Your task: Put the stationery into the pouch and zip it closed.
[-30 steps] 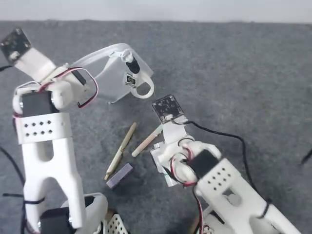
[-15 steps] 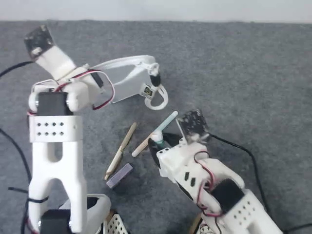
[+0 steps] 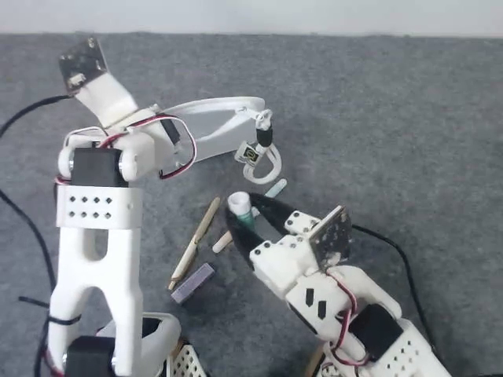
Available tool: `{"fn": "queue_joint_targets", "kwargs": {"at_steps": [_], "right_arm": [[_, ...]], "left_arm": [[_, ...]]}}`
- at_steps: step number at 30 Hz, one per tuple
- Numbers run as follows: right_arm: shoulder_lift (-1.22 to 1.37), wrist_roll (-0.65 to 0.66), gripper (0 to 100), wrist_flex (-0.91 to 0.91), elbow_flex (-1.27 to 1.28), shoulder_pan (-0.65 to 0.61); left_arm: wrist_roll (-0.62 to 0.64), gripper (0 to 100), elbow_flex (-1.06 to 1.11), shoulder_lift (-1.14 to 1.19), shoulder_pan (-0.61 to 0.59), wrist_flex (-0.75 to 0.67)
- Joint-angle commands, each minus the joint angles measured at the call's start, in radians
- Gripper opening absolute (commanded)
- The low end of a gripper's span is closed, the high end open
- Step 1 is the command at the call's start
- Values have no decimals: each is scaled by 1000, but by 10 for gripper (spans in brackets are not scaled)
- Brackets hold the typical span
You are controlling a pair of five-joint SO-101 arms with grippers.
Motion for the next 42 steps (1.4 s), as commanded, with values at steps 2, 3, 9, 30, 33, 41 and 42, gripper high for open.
{"fn": "queue_joint_targets", "kwargs": {"at_steps": [2,3,9,30,33,41,42], "right_arm": [[-30,51,6,-97,-11,-27],[-25,51,6,-131,-11,-27],[-22,52,6,-321,-15,-27],[309,44,6,-923,-129,54],[432,44,6,-963,-201,54],[676,51,6,-1109,-322,99],[704,51,6,-1122,-333,105]], "left_arm": [[-12,11,1,9,6,-28],[-12,11,1,9,6,-28],[-12,11,16,6,17,-25],[-12,11,15,2,15,-21],[-12,11,15,2,15,-21],[-12,11,15,2,14,-21],[-12,11,15,2,14,-21]]}}
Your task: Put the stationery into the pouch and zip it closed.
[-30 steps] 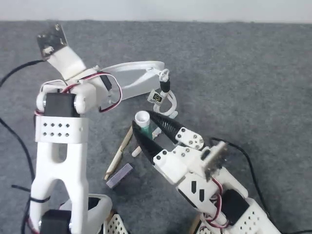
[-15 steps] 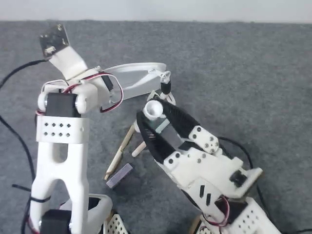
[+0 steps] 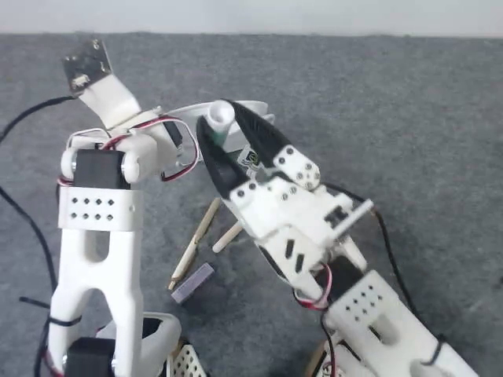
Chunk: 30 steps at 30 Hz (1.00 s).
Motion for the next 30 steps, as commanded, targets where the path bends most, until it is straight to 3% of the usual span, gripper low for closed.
{"fn": "queue_joint_targets", "kwargs": {"at_steps": [1,16,26,30], "right_arm": [[81,11,6,-67,-95,33],[421,12,6,-354,-117,105],[552,12,7,-364,-109,134],[558,8,99,-363,-84,157]], "left_arm": [[-9,11,-1,9,-2,-21],[-9,11,-1,9,-2,-21],[-9,11,-1,9,-2,-23],[-9,11,-1,9,-2,-23]]}}
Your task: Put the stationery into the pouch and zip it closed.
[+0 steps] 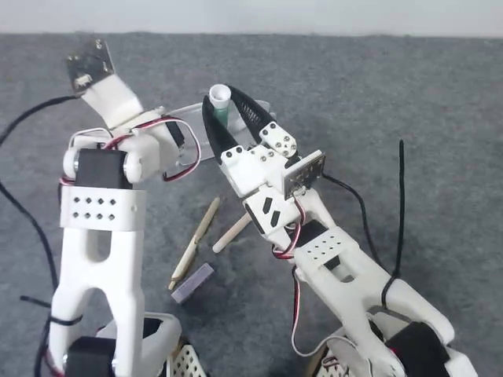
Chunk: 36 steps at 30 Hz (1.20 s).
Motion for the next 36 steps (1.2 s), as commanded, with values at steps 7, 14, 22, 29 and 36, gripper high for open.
{"fn": "queue_joint_targets", "kwargs": {"at_steps": [7,14,22,29,36], "right_arm": [[-97,6,150,-19,34,30],[-156,5,131,-18,77,18],[-196,9,131,-16,124,-10],[-392,3,131,298,133,-12],[-694,-137,134,665,133,-12]], "left_arm": [[-9,11,-1,8,-6,-25],[-9,11,-1,8,-6,-26],[-9,11,-1,9,-6,-25],[-9,11,-1,8,-9,-25],[-8,12,-1,8,-64,-28]]}}
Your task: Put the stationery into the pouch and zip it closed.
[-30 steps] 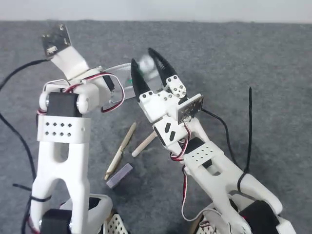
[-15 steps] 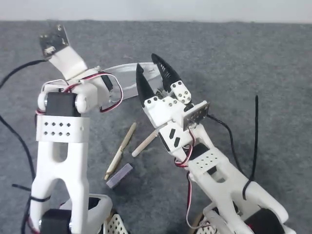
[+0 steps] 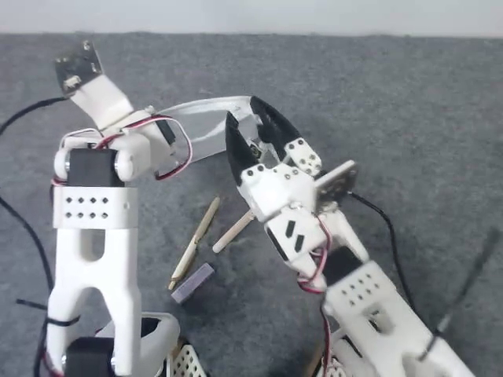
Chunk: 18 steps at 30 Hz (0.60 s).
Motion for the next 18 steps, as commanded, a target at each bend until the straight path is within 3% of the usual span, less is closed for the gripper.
{"fn": "queue_joint_targets", "kwargs": {"at_steps": [1,9,18], "right_arm": [[-186,-34,134,182,-12,-8],[-400,-29,134,486,-12,-8],[-381,-34,134,691,-12,-10]], "left_arm": [[-8,12,-1,5,-15,-26],[-6,12,-1,6,-17,-26],[-6,12,-1,5,-18,-23]]}}
